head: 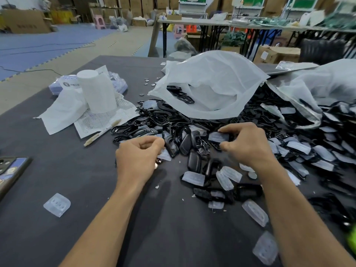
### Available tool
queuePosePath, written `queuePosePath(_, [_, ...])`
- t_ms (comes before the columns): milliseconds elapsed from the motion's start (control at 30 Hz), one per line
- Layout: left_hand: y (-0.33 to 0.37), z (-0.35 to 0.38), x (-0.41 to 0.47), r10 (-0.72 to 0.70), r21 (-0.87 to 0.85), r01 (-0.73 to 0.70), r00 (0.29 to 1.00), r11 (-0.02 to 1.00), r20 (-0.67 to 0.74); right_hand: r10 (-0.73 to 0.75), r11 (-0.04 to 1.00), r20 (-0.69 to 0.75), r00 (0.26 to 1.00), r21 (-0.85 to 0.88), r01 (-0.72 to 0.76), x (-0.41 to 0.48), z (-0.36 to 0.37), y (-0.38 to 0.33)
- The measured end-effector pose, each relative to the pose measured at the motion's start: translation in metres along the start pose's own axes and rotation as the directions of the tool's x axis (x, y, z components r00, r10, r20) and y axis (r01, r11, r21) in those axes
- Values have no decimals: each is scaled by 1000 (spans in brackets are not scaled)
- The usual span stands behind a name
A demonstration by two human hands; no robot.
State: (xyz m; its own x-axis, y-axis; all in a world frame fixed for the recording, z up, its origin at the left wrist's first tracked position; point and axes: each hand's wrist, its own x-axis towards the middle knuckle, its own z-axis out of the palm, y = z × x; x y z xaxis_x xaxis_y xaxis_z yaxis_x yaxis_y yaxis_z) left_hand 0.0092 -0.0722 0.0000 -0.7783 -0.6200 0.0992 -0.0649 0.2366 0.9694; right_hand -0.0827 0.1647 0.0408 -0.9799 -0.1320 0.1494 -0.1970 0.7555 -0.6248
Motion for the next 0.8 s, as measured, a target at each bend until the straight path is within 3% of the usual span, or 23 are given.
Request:
queuePosePath(133, [3,1,-4,75,104,-67,995,992,-67,206,901,-26,978,-385,-200,23,-52,35])
queuePosePath(200, [4,2,-6,99,159,-86,992,984,-72,207,872,-42,977,-446,-204,27,-57,38])
queuePosePath(267, [3,3,-7,125,194,-111,990,975,-65,135,917,-48,990,-373,-143,24,-48,30])
queuePosePath(400, [-1,3,-7,204,357,-180,978,917,-31,31,987,85,996,-162,-17,15,-6,-1])
queuePosePath(500, [-9,4,-3,207,531,-238,971,813,119,-27,978,112,993,-201,49,17,24,-14])
queuePosePath(600, [-16,5,-1,189,587,-307,948,749,254,49,964,149,988,-264,-8,21,39,-13])
queuePosePath(800, [-19,5,2,251,598,-346,938,723,240,29,987,-97,995,-152,-44,7,46,-7])
